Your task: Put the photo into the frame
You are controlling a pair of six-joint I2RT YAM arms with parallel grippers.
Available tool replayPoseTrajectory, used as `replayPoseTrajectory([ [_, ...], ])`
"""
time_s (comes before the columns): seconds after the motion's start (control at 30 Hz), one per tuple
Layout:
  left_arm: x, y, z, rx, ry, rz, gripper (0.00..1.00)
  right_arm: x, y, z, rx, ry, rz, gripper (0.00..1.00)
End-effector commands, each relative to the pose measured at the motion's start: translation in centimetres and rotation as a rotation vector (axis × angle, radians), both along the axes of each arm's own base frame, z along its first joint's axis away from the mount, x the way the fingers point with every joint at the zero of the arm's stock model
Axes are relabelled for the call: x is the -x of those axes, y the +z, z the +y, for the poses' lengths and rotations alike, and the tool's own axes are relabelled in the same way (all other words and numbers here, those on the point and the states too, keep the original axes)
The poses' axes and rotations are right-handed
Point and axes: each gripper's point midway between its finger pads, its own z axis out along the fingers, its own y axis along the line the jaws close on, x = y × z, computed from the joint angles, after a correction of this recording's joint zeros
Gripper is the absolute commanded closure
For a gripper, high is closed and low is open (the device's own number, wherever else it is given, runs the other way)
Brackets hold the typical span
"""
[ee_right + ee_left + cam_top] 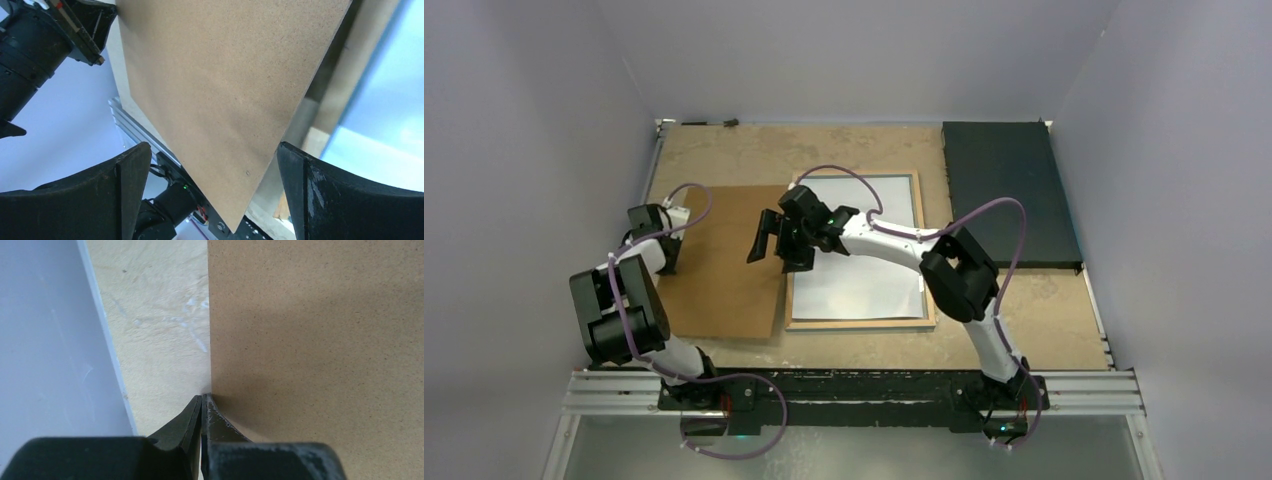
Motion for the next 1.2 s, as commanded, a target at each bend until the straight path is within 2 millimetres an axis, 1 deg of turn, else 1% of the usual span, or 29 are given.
replayPoseTrajectory([
  [0.0, 2.0, -2.2, -6.6, 0.216, -0.076, 0.095, 1.00, -0.1, 5.9, 1.0, -0.171, -0.005, -0.060, 0.04],
  [0.17, 1.3, -1.9, -8.0, 0.216, -0.106, 0.109, 1.00, -0.7, 5.1, -1.4, -0.152, -0.042, -0.042, 0.04],
  [0.27, 1.0, -1.7, -8.5, 0.215, -0.117, 0.107, 1.00, -0.9, 4.4, -2.7, -0.137, -0.060, -0.039, 0.04],
  [0.4, 1.0, -1.6, -8.3, 0.200, -0.115, 0.113, 1.00, -0.9, 2.9, -4.1, -0.102, -0.069, -0.022, 0.04],
  [0.5, 1.0, -1.7, -7.5, 0.156, -0.113, 0.118, 1.00, -0.9, 1.2, -4.9, -0.062, -0.060, 0.004, 0.05],
  [0.6, 1.2, -2.1, -7.0, 0.131, -0.112, 0.138, 1.00, -0.9, 0.0, -5.4, -0.043, -0.054, 0.025, 0.06],
  [0.8, 1.3, -2.2, -7.2, 0.144, -0.116, 0.147, 1.00, -1.1, -0.9, -6.2, -0.025, -0.060, 0.022, 0.07],
  [0.9, 1.3, -2.3, -7.0, 0.130, -0.119, 0.151, 1.00, -0.9, -1.6, -6.3, -0.011, -0.052, 0.026, 0.08],
  [1.07, 1.4, -2.3, -6.7, 0.116, -0.119, 0.158, 1.00, -1.1, -1.6, -7.0, 0.009, -0.058, 0.003, 0.08],
  [1.17, 1.3, -2.3, -6.8, 0.122, -0.117, 0.156, 1.00, -1.2, -1.4, -6.7, -0.009, -0.054, 0.002, 0.10],
])
